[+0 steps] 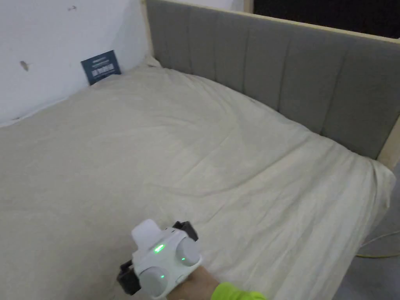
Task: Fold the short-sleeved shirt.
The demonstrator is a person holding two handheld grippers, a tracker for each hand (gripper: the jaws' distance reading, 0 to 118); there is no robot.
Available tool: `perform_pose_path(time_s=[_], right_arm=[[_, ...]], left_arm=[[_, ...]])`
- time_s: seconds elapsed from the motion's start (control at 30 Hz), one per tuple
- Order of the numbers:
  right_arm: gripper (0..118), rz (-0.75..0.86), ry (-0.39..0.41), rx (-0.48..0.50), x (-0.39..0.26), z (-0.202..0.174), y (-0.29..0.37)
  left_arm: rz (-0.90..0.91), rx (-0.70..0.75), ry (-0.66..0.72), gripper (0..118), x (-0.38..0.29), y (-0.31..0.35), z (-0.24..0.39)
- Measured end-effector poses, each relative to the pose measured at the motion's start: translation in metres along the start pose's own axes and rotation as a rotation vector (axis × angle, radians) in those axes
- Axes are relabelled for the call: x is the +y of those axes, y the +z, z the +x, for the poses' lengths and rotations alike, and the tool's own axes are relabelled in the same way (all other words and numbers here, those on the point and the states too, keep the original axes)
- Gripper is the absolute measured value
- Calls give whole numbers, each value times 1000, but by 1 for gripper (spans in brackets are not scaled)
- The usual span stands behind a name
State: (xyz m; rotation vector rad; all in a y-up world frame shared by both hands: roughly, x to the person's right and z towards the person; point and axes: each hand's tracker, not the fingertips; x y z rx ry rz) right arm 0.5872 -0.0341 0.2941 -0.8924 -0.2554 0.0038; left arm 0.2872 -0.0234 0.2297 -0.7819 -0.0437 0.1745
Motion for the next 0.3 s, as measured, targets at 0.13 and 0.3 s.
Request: perform_pose_path(time_s=[0.13, 0.3], right_arm=[[118, -47, -46, 33, 15, 0, -43], [118, -15, -78, 94, -1, 6, -58]], left_arm=[[-54, 75, -19, 118, 7, -61, 0], [20, 115, -67, 118, -29, -63, -5]])
